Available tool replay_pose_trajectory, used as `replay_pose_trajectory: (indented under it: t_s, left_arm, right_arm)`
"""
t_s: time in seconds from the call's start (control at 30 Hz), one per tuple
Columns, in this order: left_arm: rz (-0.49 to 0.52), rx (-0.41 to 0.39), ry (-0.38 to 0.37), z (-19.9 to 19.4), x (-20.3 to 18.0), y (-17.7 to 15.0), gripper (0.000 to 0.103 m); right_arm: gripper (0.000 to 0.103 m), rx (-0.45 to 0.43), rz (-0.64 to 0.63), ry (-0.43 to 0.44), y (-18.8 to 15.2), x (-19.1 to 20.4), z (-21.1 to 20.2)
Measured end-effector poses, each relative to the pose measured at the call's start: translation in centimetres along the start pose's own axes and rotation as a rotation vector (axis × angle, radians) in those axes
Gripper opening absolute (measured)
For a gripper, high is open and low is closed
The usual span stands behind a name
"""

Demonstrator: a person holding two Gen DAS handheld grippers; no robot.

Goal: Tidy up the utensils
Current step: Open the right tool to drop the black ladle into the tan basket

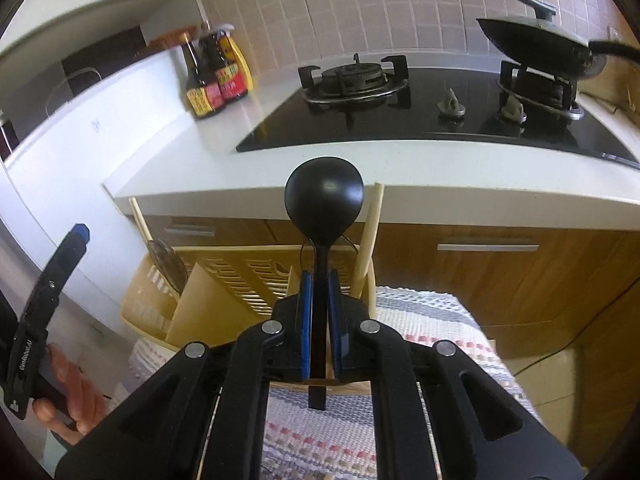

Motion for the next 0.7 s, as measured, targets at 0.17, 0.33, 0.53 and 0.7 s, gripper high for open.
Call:
replay_pose_trajectory:
  t_s: [0.17, 0.33, 0.53, 0.7]
  left_arm:
    - [-0.006, 0.003, -0.001, 0.0, 0.4, -0.5, 0.034]
    - [-0.008, 0.006, 0.003, 0.1, 0.7, -0.7, 0.034]
    - [-0.008, 0.01, 0.002, 0.1, 0.8, -1.0, 0.034]
    - [-0.017, 0.007, 0.009, 0.2, 1.0, -1.0, 0.034]
  right_arm:
    - [0.005, -0.037, -0.024, -0.023, 0.4, 0.5, -1.1]
    - [0.005, -0.112, -0.049, -0.041, 1.4, 1.0, -2.2]
    - [0.005, -0.253, -0.033, -0.049, 3.0, 0.9, -4.4]
    - [0.005, -0.361, -0.044, -0.087, 3.6, 0.7, -5.4]
Point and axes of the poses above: each gripper's, at about its wrist camera, not at the fingertips, and z roughly the way its jaws point, x to its left, y to its top, the point moved 9 cm from there along z, roughly the way its jaws point, and after that the axes turned 4 degrees about -y, right-handed, at the moved point
